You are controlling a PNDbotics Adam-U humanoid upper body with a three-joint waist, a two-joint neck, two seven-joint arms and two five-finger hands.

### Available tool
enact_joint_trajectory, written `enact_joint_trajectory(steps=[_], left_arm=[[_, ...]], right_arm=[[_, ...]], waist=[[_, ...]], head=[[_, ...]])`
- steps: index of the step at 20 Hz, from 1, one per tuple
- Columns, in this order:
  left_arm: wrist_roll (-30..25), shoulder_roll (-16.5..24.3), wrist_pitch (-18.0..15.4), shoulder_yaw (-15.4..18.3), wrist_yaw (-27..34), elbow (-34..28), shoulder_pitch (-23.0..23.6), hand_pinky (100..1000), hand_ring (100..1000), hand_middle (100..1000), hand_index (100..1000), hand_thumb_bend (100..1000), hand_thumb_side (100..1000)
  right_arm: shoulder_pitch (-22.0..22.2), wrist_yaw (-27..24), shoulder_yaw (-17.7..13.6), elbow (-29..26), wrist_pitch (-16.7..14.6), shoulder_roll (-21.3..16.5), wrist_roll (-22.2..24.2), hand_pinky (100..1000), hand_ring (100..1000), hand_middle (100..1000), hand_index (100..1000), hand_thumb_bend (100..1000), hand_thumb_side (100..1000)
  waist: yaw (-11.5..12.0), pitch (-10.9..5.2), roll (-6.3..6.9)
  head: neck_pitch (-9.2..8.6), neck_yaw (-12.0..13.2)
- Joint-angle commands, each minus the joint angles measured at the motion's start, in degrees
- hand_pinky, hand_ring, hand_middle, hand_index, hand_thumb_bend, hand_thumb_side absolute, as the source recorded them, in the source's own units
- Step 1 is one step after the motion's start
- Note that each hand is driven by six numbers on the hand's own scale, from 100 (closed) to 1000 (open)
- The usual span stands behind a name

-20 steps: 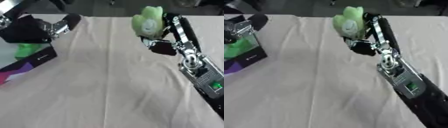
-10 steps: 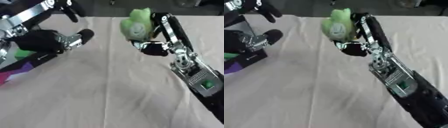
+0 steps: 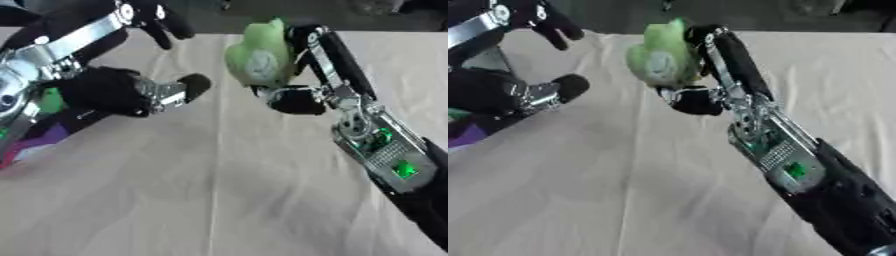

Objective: Pick up the objects with one hand, pass them to the other hand, and then place them into the box on the other side of the table.

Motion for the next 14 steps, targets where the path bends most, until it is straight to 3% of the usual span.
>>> enact_joint_trajectory(steps=[1,7,14], left_arm=[[-0.3,-0.6,1.2,0.0,-1.5,-0.8,-1.7,932,730,730,797,452,581],[-0.7,-2.8,3.7,-0.9,-4.9,0.4,-2.2,937,736,736,810,486,604],[0.1,-5.4,3.5,-2.5,-7.9,4.5,-2.5,942,740,737,815,530,644]], right_arm=[[0.6,0.7,0.0,-1.2,-2.5,-2.3,-0.1,449,537,489,536,379,100],[1.1,1.5,0.8,-1.2,-5.5,-3.0,0.0,456,539,489,538,378,100],[0.9,2.5,1.4,-1.2,-6.6,-2.9,1.0,459,546,489,539,377,100]], waist=[[0.2,-1.77,0.74],[0.3,-1.64,0.72],[0.1,-1.48,0.67]], head=[[0.32,-0.2],[0.32,0.0],[0.32,0.3]])
